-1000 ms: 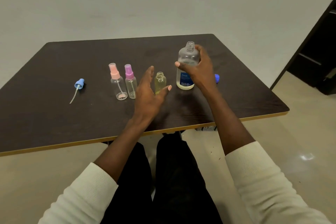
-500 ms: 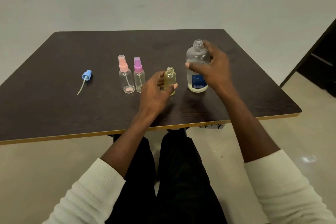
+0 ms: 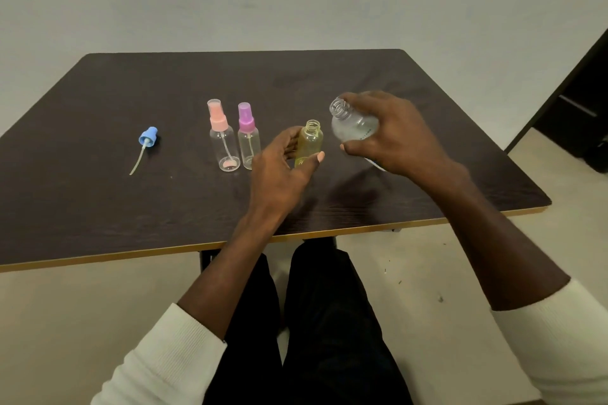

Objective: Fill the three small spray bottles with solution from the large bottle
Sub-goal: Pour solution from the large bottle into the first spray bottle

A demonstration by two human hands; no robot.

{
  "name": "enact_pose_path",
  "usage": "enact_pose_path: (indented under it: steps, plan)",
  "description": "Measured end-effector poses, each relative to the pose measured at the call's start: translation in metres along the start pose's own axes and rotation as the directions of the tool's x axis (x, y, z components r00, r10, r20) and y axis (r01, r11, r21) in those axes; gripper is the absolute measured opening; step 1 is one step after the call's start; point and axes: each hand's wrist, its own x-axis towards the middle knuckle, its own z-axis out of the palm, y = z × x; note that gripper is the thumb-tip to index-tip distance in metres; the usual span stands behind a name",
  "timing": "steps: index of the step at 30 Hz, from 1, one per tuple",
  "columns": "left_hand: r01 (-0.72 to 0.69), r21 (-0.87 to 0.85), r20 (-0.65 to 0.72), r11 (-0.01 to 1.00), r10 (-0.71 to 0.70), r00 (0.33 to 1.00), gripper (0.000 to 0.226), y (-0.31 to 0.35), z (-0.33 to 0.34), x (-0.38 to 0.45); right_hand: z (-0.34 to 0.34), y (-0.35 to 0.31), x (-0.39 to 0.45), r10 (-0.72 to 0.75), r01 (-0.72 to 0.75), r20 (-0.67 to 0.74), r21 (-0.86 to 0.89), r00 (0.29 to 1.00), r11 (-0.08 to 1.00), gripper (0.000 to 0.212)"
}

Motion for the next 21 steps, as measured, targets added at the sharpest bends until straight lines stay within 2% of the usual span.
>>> enact_pose_path:
  steps: [7,21]
  plan:
    - [-0.057,0.025,-0.017,0.998,0.057,0.998,0.051,-0.003,0.001,-0.001,0.007,-0.001,0.007,-0.016,0.035,0.108,-0.169,0.994,0.985,0.069]
    - [-0.034,0.006,-0.021,0.999,0.034,0.999,0.052,-0.006,0.000,0.001,0.007,-0.009,0.012,-0.017,0.054,0.164,-0.225,0.986,0.973,0.069]
